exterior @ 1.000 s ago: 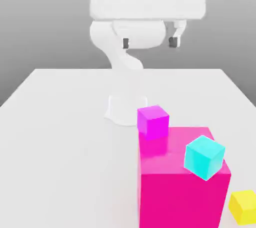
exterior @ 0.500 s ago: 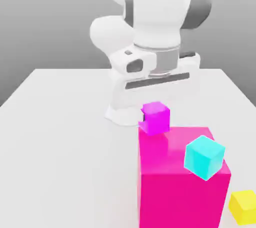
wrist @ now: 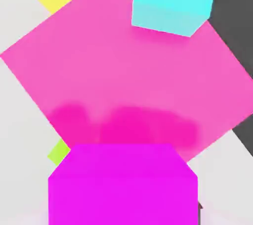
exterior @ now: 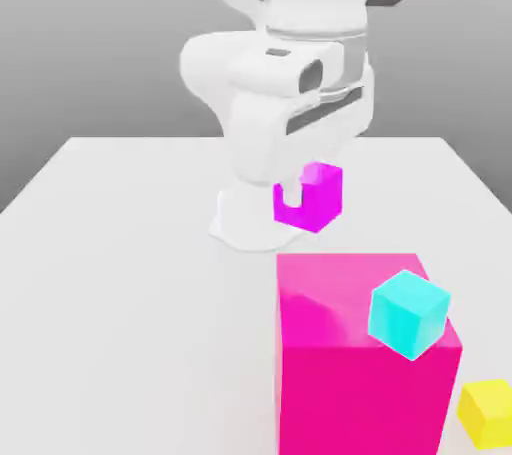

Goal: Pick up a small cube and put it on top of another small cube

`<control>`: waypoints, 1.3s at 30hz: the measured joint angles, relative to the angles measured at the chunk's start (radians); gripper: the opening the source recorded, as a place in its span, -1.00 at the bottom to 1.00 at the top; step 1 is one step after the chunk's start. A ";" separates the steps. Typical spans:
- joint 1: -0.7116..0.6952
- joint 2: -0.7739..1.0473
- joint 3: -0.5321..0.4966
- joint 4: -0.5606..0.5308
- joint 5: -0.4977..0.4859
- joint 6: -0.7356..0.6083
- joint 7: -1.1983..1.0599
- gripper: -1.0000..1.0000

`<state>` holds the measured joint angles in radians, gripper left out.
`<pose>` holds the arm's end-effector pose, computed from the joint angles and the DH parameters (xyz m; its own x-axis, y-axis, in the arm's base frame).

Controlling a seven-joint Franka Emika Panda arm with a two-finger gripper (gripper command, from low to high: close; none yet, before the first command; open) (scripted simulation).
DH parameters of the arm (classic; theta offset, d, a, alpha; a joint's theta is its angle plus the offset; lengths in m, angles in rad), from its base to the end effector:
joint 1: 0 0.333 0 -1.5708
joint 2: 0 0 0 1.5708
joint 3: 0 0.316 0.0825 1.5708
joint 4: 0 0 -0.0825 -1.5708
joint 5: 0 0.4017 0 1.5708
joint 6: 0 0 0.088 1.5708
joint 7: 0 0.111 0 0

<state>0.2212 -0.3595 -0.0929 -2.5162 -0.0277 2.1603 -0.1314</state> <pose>0.4314 0.0551 0.3931 0.9608 0.2772 0.0037 0.2773 -0.9607 -0.0092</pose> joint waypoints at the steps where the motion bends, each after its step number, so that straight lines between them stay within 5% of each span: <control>1: 0.007 0.003 -0.007 0.003 -0.003 0.000 -0.046 -1.00; 9: 0.056 0.031 -0.059 0.029 -0.028 0.000 -0.417 -1.00; 13: 0.064 0.105 -0.072 -0.023 -0.024 0.124 -0.473 -1.00; 14: 0.064 0.128 -0.075 -0.040 -0.023 0.164 -0.477 1.00; 21: 0.064 0.133 -0.075 -0.044 -0.023 0.175 -0.478 1.00; 27: 0.049 0.031 -0.061 0.047 -0.034 -0.004 -0.413 1.00; 39: -0.012 -0.036 -0.074 -0.077 -0.341 -0.011 -0.640 1.00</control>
<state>0.2097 -0.3951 -0.1671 -2.5932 -0.3689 2.1493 -0.7717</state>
